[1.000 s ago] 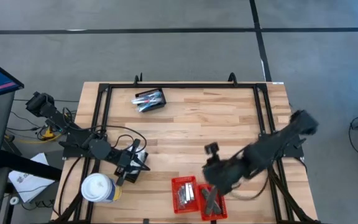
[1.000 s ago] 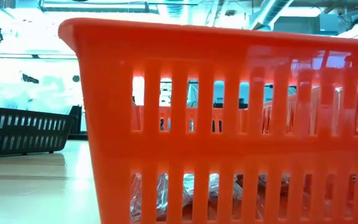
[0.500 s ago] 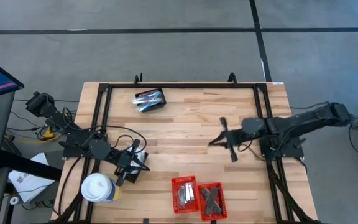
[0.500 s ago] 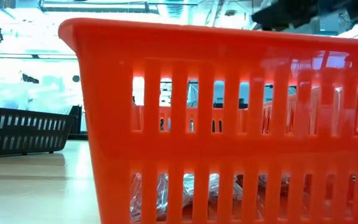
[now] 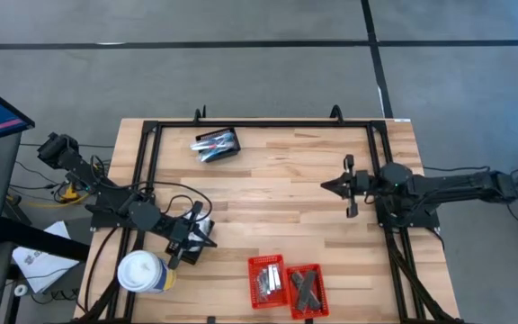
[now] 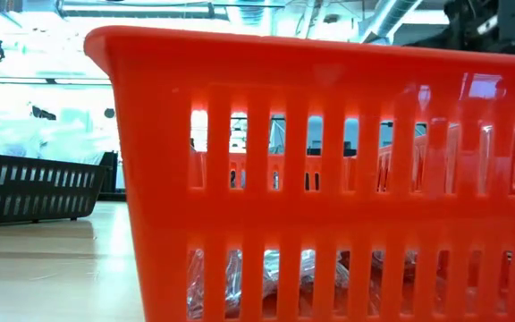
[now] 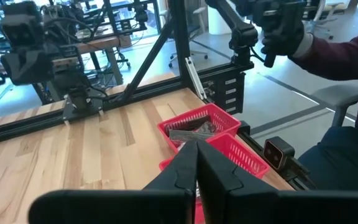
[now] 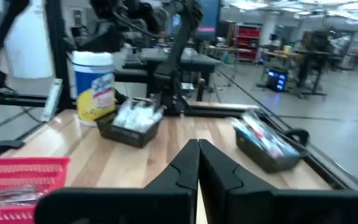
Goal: Pick & Place Travel size toiletries
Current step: Return to Home Position
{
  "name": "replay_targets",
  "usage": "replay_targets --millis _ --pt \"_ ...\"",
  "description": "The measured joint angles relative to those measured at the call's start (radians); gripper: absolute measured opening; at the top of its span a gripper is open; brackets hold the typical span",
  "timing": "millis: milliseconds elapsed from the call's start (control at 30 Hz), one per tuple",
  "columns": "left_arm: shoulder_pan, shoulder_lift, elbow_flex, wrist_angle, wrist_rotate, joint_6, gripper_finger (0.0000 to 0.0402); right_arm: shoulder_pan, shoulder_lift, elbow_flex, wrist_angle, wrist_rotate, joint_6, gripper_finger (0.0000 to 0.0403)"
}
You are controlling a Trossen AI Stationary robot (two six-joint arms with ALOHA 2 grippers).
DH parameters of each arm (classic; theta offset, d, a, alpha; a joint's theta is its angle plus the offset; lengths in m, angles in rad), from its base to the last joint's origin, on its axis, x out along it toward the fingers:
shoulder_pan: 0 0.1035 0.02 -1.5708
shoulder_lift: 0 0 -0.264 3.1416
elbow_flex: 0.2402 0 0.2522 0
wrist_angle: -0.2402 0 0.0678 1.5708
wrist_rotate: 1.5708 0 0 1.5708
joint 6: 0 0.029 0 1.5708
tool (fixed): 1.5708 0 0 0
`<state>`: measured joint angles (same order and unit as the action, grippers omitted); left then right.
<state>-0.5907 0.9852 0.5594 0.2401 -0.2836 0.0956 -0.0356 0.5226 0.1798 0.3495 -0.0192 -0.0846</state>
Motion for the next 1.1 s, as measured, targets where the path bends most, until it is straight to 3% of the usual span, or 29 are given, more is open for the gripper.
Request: replay_targets --millis 267,633,900,1100 --pt "0.000 0.000 0.000 0.000 0.000 -0.003 0.0000 0.044 -0.198 -0.157 0.000 0.102 -0.013 0.0000" --pt "0.001 0.049 0.000 0.004 0.000 -0.003 0.0000 0.049 -0.523 -0.172 -0.298 0.095 -0.038 0.0000" --pt "-0.006 0.064 0.000 0.026 0.000 0.008 0.0000 0.022 -0.511 -0.172 -0.326 0.096 0.001 0.0000" --pt "-0.023 0.007 0.000 -0.018 -0.001 0.077 0.0000 0.015 -0.511 -0.172 -0.326 0.097 0.193 0.0000"
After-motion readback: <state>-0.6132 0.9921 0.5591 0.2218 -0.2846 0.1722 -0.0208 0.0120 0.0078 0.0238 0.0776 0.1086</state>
